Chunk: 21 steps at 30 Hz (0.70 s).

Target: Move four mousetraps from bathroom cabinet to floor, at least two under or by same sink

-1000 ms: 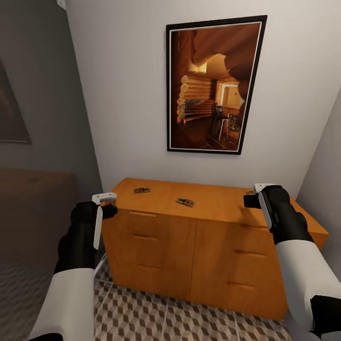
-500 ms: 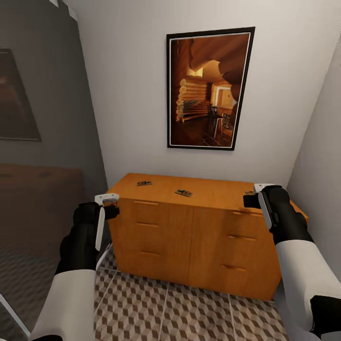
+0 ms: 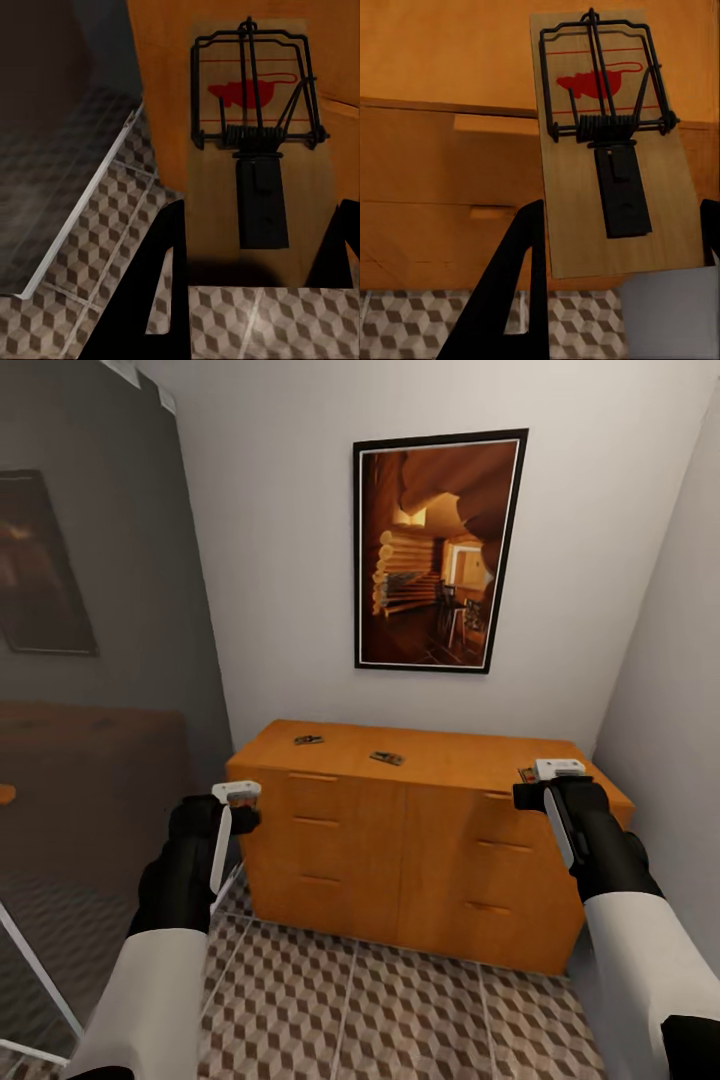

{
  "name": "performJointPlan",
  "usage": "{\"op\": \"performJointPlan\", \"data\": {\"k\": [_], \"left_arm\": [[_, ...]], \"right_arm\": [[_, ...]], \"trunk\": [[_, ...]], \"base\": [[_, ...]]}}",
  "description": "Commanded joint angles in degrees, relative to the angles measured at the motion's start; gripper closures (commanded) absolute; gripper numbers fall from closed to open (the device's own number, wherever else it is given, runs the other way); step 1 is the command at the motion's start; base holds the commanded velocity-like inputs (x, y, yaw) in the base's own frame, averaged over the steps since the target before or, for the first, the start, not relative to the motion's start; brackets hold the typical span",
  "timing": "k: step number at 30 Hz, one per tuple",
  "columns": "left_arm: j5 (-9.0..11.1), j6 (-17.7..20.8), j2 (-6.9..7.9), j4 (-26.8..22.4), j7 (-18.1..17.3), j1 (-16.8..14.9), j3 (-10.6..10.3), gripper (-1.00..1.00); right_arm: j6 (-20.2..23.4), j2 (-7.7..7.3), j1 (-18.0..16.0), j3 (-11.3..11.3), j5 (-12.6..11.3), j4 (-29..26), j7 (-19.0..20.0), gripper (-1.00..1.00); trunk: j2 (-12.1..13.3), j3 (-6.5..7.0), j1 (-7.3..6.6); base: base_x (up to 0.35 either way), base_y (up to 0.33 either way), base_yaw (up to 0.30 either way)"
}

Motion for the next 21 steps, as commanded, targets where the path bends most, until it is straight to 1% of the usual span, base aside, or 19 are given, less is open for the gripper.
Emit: {"op": "performJointPlan", "data": {"k": [1,6,14,15,16,17,19,20,21], "left_arm": [[0.1,0.2,-0.05,0.0,0.3,0.0,0.1,1.0],[0.1,0.2,-0.05,0.1,0.3,0.0,0.0,1.0],[0.1,0.2,-0.05,0.3,0.2,0.0,0.0,1.0],[0.2,0.1,-0.05,1.3,0.1,0.0,0.0,1.0],[0.1,-0.4,-0.05,5.6,0.1,0.0,0.0,1.0],[0.2,-15.4,-0.05,21.0,0.6,0.0,0.1,1.0],[0.3,-21.4,-0.05,26.9,0.7,0.0,0.3,1.0],[0.2,-23.6,-0.05,29.6,0.7,0.0,0.3,1.0],[0.2,-24.6,-0.05,30.8,0.7,0.0,0.3,1.0]], "right_arm": [[0.3,0.0,-0.1,0.0,0.3,0.0,0.2,1.0],[0.2,0.07,-0.1,0.0,0.3,0.0,0.2,1.0],[0.1,0.79,0.1,0.1,-0.4,0.8,0.6,1.0],[0.1,0.88,0.5,0.1,-0.5,1.3,0.6,1.0],[-0.6,1.22,2.0,0.2,-0.4,2.9,0.6,1.0],[-5.4,2.13,4.9,0.2,-0.4,8.9,0.7,1.0],[-6.9,2.22,5.3,0.2,-0.5,11.9,0.8,1.0],[-7.9,2.25,5.4,0.2,-0.4,13.8,0.8,1.0],[-8.5,2.25,5.5,0.2,-0.4,14.8,0.8,1.0]], "trunk": [[0.0,-0.07,-0.04],[0.0,-0.07,-0.04],[0.0,-0.07,-0.04],[0.0,-0.07,-0.04],[0.0,-0.07,-0.04],[0.0,-0.07,-0.04],[0.0,-0.07,-0.04],[0.0,-0.07,-0.04],[0.0,-0.07,-0.04]], "base": [[-0.343,0.086,0.0],[-0.344,0.103,0.0],[-0.324,0.144,0.0],[-0.315,0.156,0.0],[-0.315,0.157,0.0],[-0.178,0.12,0.0],[-0.118,0.087,0.0],[-0.06,0.045,0.0],[-0.048,0.036,0.0]]}}
